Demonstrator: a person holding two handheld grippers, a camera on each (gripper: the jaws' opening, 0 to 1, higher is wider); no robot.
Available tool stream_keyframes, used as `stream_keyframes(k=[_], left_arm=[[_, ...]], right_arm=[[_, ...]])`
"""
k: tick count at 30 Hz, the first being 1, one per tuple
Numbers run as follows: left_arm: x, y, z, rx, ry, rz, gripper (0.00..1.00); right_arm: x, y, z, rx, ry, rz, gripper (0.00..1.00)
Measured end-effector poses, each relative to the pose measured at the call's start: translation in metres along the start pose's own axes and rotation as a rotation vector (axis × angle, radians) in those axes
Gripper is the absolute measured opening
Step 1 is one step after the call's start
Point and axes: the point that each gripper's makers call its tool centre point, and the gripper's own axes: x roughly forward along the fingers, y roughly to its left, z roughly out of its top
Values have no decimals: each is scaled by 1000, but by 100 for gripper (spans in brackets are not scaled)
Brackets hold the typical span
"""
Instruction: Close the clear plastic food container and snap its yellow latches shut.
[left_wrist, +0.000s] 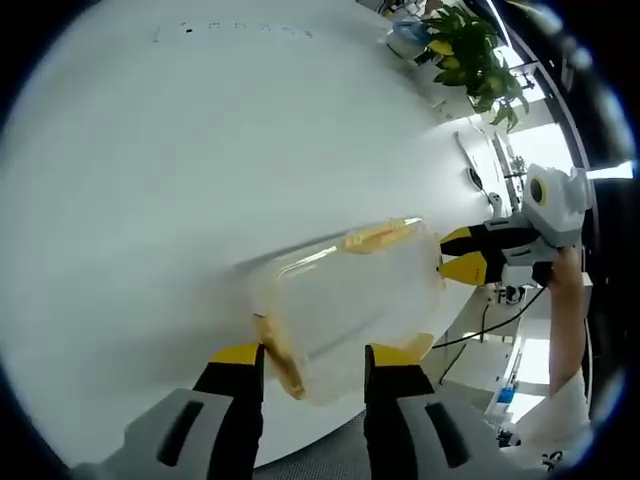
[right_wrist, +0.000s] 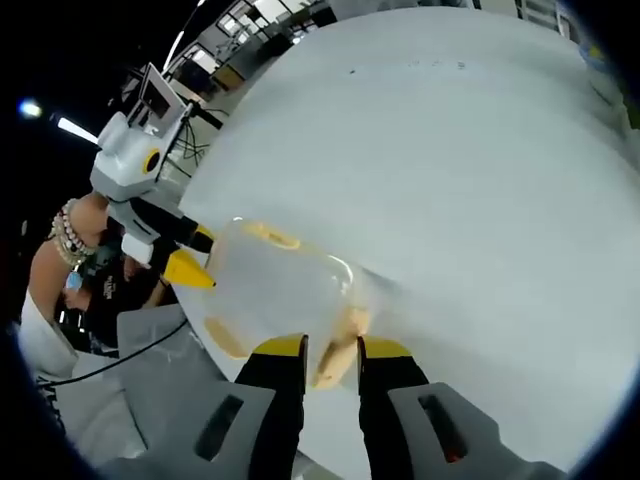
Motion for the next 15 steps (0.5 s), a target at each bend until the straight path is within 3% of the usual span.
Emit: stream_keyframes(k=[9, 15], left_arm=[[1, -1, 0, 3, 21, 59, 31], [1, 1, 0, -3, 24, 62, 31]], right_arm=[[0, 2, -1, 5, 2, -6, 15], [0, 3, -2, 2, 3, -7, 14]])
